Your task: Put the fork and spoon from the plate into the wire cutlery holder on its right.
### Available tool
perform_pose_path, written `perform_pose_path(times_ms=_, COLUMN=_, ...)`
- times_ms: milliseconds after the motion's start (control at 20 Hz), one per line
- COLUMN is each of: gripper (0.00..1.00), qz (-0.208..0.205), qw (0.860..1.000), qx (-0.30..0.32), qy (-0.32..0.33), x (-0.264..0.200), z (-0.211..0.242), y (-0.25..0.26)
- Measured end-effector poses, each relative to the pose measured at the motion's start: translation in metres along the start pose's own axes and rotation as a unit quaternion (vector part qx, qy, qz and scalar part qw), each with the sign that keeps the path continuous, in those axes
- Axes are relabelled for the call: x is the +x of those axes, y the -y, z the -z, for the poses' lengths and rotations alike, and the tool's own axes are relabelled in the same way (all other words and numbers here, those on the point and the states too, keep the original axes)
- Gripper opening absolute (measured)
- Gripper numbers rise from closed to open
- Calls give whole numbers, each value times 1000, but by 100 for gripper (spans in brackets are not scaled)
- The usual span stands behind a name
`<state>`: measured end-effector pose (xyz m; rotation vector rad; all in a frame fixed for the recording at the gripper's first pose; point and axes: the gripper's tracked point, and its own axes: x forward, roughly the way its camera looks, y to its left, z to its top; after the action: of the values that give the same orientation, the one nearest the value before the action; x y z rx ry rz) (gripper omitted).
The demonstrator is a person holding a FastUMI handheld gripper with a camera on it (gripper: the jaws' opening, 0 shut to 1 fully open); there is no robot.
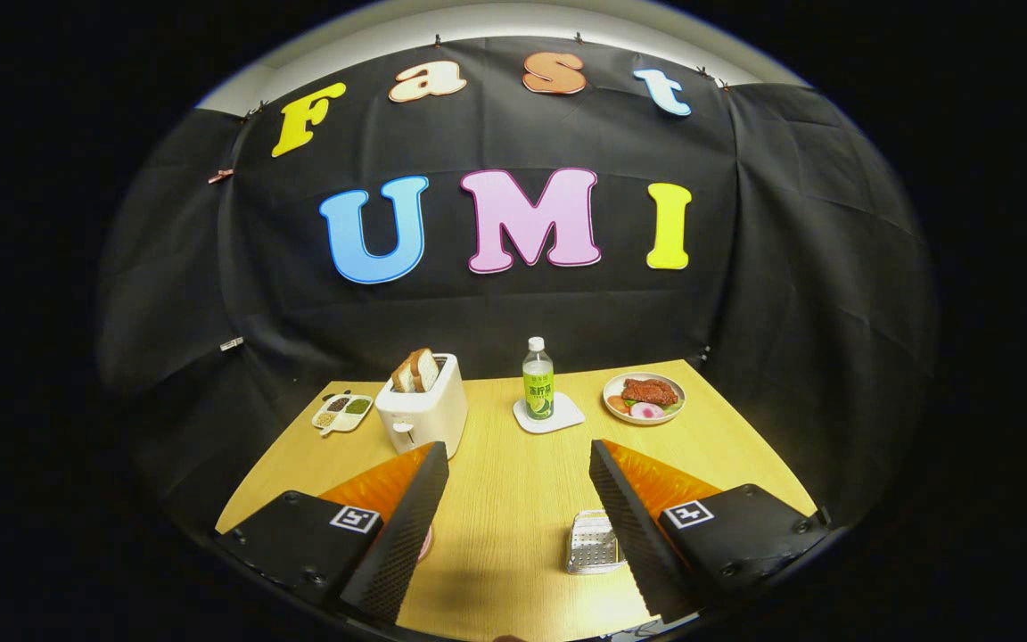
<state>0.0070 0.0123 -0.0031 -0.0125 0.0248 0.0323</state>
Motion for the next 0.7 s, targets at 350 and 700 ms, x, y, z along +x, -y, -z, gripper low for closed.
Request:
perform_pose_path(times_ms=350, gripper=99, qz=-45, qw=997, qx=-37, qy=-54, x=18, z=33, y=-38)
perform_pose_path(times_ms=700, gripper=99, qz=-117, qw=980, qx=-81, qy=-139, x=40, z=84, y=-114)
